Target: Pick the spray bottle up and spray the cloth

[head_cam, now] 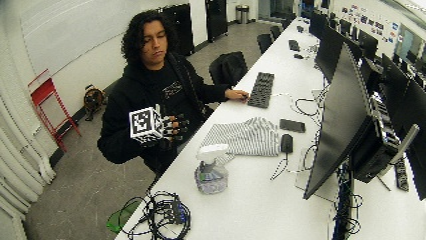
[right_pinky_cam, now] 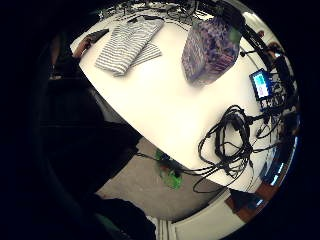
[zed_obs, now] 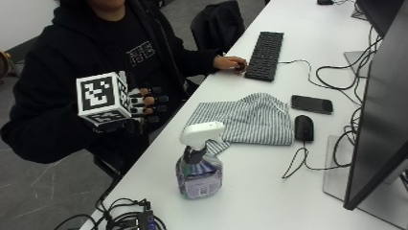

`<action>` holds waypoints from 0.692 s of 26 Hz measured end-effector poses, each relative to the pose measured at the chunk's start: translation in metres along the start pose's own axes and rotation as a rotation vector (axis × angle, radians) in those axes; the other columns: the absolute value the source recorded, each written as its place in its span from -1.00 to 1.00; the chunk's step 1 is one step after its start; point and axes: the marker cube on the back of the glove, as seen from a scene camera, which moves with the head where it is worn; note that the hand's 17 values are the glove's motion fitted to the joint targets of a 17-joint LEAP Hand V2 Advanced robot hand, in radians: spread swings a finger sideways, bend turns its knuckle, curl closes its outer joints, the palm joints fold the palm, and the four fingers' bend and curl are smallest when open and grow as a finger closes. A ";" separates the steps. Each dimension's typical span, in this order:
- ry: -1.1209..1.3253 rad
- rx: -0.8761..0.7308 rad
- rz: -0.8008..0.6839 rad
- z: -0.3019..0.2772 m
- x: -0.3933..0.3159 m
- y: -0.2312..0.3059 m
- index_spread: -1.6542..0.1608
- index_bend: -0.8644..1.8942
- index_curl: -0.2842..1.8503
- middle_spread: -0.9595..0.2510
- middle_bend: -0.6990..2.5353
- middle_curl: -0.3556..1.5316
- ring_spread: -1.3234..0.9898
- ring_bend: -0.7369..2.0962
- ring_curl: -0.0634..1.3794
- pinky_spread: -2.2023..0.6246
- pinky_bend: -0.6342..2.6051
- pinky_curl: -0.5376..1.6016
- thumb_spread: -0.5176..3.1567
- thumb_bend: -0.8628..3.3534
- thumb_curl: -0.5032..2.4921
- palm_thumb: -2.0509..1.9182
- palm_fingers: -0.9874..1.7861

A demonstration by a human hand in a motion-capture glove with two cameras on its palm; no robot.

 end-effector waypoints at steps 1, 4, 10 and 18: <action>0.000 0.002 0.001 0.001 0.000 -0.001 0.59 -0.22 -0.68 0.43 -0.41 -0.55 0.07 -0.24 -0.83 0.60 -0.43 -0.44 -0.49 -0.52 -0.63 0.16 0.06; 0.006 0.038 0.016 0.006 0.002 -0.018 0.52 -0.23 -0.63 0.38 -0.41 -0.51 0.04 -0.23 -0.76 0.61 -0.43 -0.39 -0.38 -0.52 -0.61 0.17 0.05; 0.007 0.005 0.009 0.002 0.001 -0.002 0.43 -0.25 -0.57 0.32 -0.42 -0.45 0.01 -0.22 -0.68 0.63 -0.43 -0.34 -0.25 -0.53 -0.59 0.19 0.03; 0.022 -0.016 0.044 -0.001 0.010 0.004 0.39 -0.26 -0.54 0.29 -0.43 -0.40 0.00 -0.22 -0.64 0.64 -0.44 -0.30 -0.17 -0.55 -0.56 0.20 0.03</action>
